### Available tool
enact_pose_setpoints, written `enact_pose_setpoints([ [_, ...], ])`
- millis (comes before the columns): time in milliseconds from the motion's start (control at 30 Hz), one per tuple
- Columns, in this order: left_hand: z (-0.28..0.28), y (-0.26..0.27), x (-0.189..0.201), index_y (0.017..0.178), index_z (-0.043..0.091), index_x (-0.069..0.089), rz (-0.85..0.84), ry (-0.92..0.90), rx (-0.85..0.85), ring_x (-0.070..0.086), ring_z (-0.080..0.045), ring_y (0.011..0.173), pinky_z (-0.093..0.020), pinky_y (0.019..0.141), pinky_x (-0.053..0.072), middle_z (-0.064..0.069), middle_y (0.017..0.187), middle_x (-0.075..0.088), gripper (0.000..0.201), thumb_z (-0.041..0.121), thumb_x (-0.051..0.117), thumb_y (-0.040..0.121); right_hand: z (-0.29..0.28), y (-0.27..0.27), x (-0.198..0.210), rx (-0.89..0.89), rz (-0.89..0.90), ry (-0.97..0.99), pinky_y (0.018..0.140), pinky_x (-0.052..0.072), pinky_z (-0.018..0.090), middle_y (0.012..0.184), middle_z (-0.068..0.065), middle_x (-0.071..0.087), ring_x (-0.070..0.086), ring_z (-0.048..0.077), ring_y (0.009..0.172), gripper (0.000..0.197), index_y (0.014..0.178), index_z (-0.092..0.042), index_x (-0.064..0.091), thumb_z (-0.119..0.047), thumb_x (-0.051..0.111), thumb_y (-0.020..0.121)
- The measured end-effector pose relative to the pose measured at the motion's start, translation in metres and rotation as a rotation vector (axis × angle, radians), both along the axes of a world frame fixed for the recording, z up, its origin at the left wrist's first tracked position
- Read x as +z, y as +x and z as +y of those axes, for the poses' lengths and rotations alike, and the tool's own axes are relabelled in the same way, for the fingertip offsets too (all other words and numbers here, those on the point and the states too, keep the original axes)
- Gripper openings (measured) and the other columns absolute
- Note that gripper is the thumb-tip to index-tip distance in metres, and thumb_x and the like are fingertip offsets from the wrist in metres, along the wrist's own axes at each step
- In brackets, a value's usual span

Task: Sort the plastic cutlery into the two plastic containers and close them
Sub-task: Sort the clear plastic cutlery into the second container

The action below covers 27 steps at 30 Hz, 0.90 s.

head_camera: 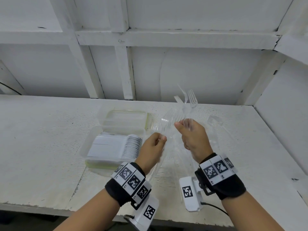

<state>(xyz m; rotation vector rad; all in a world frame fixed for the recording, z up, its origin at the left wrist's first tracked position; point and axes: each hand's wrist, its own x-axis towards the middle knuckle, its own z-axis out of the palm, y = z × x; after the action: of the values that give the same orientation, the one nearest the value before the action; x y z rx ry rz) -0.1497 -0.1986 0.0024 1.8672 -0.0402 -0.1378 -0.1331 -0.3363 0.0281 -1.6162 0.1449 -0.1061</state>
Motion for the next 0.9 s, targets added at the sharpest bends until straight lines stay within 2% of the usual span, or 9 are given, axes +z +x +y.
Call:
enact_pose_setpoints([
  [100, 0.001, -0.003, 0.001, 0.094, 0.003, 0.059, 0.019, -0.099, -0.023, 0.042, 0.000, 0.042, -0.016, 0.044, 0.036, 0.010, 0.047, 0.047, 0.025, 0.023, 0.046, 0.098, 0.006, 0.000, -0.006, -0.007, 0.039, 0.041, 0.033, 0.023, 0.018, 0.072, 0.007, 0.048, 0.027, 0.003, 0.035, 0.024, 0.070, -0.019, 0.047, -0.023, 0.062, 0.088],
  [167, 0.002, -0.005, 0.003, 0.095, 0.004, 0.062, -0.002, -0.059, -0.025, 0.042, 0.000, 0.041, -0.015, 0.044, 0.036, 0.010, 0.046, 0.047, 0.027, 0.025, 0.045, 0.098, 0.008, -0.001, -0.009, 0.016, 0.066, 0.065, 0.033, 0.022, 0.018, 0.076, 0.012, 0.050, 0.026, 0.004, 0.035, 0.017, 0.076, -0.016, 0.050, -0.022, 0.060, 0.089],
  [300, 0.005, -0.007, 0.004, 0.105, 0.013, 0.063, 0.043, -0.073, -0.058, 0.046, -0.003, 0.046, -0.019, 0.046, 0.039, 0.010, 0.056, 0.052, 0.030, 0.029, 0.039, 0.100, 0.011, 0.002, -0.014, -0.012, 0.064, 0.017, 0.033, 0.026, 0.015, 0.067, 0.000, 0.051, 0.034, 0.001, 0.034, 0.006, 0.084, -0.017, 0.056, -0.017, 0.061, 0.088],
  [400, 0.004, -0.008, 0.006, 0.109, 0.006, 0.060, 0.154, -0.198, -0.086, 0.054, -0.010, 0.055, -0.021, 0.050, 0.046, -0.001, 0.065, 0.057, 0.034, 0.026, 0.033, 0.102, 0.012, 0.003, -0.015, -0.010, 0.007, -0.035, 0.036, 0.031, 0.009, 0.063, -0.007, 0.052, 0.044, -0.003, 0.036, 0.008, 0.082, -0.018, 0.059, -0.014, 0.060, 0.089],
  [500, 0.008, -0.008, 0.013, 0.106, 0.004, 0.055, 0.321, -0.378, -0.131, 0.065, -0.017, 0.065, -0.029, 0.064, 0.054, -0.009, 0.073, 0.064, 0.032, 0.022, 0.030, 0.103, 0.010, 0.004, -0.010, -0.002, -0.005, 0.002, 0.035, 0.029, 0.010, 0.068, -0.002, 0.056, 0.040, 0.000, 0.034, 0.008, 0.081, -0.017, 0.059, -0.013, 0.060, 0.089],
  [567, 0.012, -0.008, 0.018, 0.109, 0.007, 0.054, 0.426, -0.493, -0.242, 0.066, -0.022, 0.066, -0.033, 0.063, 0.056, -0.011, 0.077, 0.066, 0.030, 0.024, 0.030, 0.102, 0.008, 0.006, -0.006, 0.014, -0.015, 0.068, 0.033, 0.026, 0.016, 0.074, 0.002, 0.059, 0.032, 0.001, 0.033, 0.008, 0.082, -0.017, 0.057, -0.014, 0.059, 0.089],
  [733, 0.012, -0.008, 0.026, 0.117, 0.015, 0.054, 0.480, -0.567, -0.341, 0.040, -0.010, 0.036, -0.016, 0.039, 0.034, -0.002, 0.053, 0.048, 0.029, 0.027, 0.036, 0.098, 0.010, 0.009, -0.003, -0.027, -0.102, 0.034, 0.036, 0.029, 0.011, 0.075, -0.005, 0.054, 0.043, -0.002, 0.038, 0.008, 0.087, -0.023, 0.051, -0.019, 0.057, 0.091],
  [800, 0.012, -0.005, 0.026, 0.119, 0.013, 0.054, 0.509, -0.621, -0.327, 0.032, -0.006, 0.034, -0.014, 0.036, 0.026, 0.001, 0.051, 0.043, 0.034, 0.030, 0.032, 0.099, 0.012, 0.009, -0.001, -0.005, -0.095, 0.072, 0.033, 0.026, 0.015, 0.081, -0.002, 0.060, 0.039, 0.000, 0.035, 0.011, 0.102, -0.023, 0.049, -0.019, 0.053, 0.093],
  [900, 0.013, -0.001, 0.023, 0.114, 0.012, 0.056, 0.541, -0.687, -0.343, 0.031, -0.006, 0.035, -0.013, 0.035, 0.026, 0.001, 0.054, 0.044, 0.043, 0.038, 0.024, 0.100, 0.011, 0.011, 0.004, 0.054, -0.092, 0.074, 0.033, 0.023, 0.016, 0.089, 0.002, 0.069, 0.031, 0.001, 0.034, 0.023, 0.117, -0.023, 0.046, -0.016, 0.049, 0.095],
])
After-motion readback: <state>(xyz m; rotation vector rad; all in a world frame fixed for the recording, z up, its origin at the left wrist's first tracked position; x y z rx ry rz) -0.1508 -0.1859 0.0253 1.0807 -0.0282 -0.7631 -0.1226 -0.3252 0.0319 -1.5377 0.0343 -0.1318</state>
